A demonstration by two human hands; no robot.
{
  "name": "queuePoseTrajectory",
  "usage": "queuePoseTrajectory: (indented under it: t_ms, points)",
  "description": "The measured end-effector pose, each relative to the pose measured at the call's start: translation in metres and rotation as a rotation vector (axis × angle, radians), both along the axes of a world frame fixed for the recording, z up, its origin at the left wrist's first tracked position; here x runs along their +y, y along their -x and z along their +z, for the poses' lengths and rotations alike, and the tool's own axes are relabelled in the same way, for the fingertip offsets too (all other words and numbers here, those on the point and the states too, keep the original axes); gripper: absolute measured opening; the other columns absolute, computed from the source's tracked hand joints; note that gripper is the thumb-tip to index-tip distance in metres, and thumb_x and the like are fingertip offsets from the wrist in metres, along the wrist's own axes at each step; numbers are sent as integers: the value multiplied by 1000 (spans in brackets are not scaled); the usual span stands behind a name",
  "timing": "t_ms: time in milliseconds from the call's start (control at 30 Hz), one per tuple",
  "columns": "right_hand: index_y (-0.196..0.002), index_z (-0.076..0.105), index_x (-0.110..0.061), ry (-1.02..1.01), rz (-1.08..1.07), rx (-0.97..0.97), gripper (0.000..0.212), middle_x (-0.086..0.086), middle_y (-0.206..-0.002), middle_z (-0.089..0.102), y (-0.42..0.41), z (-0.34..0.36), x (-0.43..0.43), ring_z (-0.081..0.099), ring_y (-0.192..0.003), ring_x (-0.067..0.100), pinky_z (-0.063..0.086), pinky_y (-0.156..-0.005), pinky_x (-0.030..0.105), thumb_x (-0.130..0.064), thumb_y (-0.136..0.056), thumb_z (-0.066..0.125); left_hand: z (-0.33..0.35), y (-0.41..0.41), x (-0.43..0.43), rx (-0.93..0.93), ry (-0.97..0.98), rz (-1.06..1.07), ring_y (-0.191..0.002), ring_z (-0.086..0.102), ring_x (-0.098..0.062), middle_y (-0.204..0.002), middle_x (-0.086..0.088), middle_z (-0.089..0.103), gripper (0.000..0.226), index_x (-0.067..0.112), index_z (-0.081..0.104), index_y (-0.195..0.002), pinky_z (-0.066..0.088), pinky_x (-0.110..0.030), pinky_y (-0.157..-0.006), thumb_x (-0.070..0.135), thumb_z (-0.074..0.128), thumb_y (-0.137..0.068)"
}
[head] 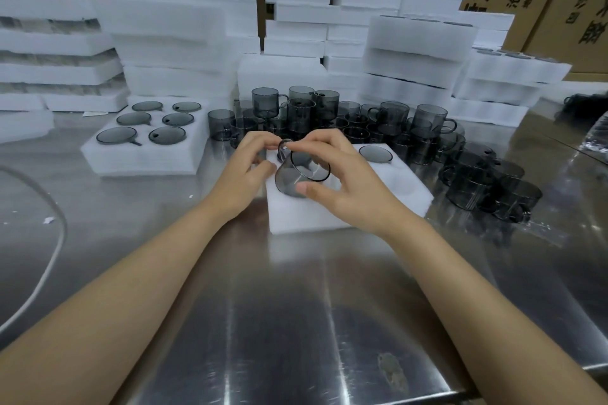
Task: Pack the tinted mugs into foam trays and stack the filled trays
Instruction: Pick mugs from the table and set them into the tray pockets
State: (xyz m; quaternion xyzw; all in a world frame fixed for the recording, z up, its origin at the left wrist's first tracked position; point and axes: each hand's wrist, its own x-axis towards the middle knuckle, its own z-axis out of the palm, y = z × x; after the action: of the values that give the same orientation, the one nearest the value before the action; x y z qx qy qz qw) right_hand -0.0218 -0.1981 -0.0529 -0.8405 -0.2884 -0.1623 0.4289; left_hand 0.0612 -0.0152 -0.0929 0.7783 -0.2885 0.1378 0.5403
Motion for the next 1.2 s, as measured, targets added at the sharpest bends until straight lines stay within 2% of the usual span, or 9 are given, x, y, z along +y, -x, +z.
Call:
queuePoseTrajectory:
  t_ms: [167,367,567,667,767,833,967,1067,1200]
  points:
    - [-132,58,-12,158,34,-19,46,0,-131,46,2,1,1,42,-125,6,32,-110,23,0,-88,62,0,-1,1,-12,-4,-23,-115,50,-10,-119,-1,50,36,23,58,-109,40,-26,-98,10,45,-78]
    - [-139,50,-30,519,-165,-57,44,-8,-141,42,-1,-4,5,35,-129,7,35,-105,31,-41,-97,48,0,1,0,-35,-21,-14,-113,47,1,-118,-1,50,36,24,58,-107,37,-12,-95,9,43,-78]
    - [-153,13,-35,890,-133,25,75,-19,-160,3,1,-4,-2,-8,-148,12,-8,-118,43,-71,-88,25,-2,-1,0,-47,-13,-9,-114,46,2,-120,0,49,26,22,62,-106,33,-8,-95,18,43,-89]
    - [-150,25,-35,739,-94,75,64,-20,-159,13,1,-2,-3,5,-148,8,1,-119,37,-64,-93,30,-4,-3,0,-73,-36,-10,-112,46,4,-116,6,48,24,23,61,-106,38,-16,-92,18,47,-87]
    - [-136,54,-25,153,-120,86,40,-12,-145,47,-2,5,-13,37,-128,-8,26,-106,9,-39,-101,43,-6,-5,1,-75,-34,-16,-110,46,6,-114,11,47,23,23,61,-106,39,-17,-87,18,49,-87]
    - [-128,61,-13,-51,-338,-5,33,-2,-136,57,-9,10,-34,48,-120,-2,34,-98,4,-26,-102,46,-6,-6,1,-70,-32,-15,-109,46,7,-115,12,46,23,24,62,-105,38,-13,-85,17,49,-87]
    - [-130,57,-1,-64,-718,-36,35,10,-143,47,-31,10,-79,51,-122,19,30,-102,12,-12,-99,45,-6,-6,1,-49,-35,-10,-112,47,2,-115,13,46,23,25,62,-105,38,-16,-88,19,49,-86]
    - [-140,46,-1,54,-765,110,43,9,-157,22,-50,8,-100,43,-131,25,28,-106,19,-8,-98,44,-6,-6,1,-49,-46,-2,-112,47,-2,-115,13,46,25,22,63,-106,38,-19,-89,19,48,-86]
    - [-126,57,-6,200,-764,118,40,5,-161,10,-76,15,-106,41,-134,24,32,-96,21,3,-90,42,-4,-6,0,-101,-86,12,-110,47,-1,-115,8,48,28,13,65,-107,39,-16,-87,17,47,-86]
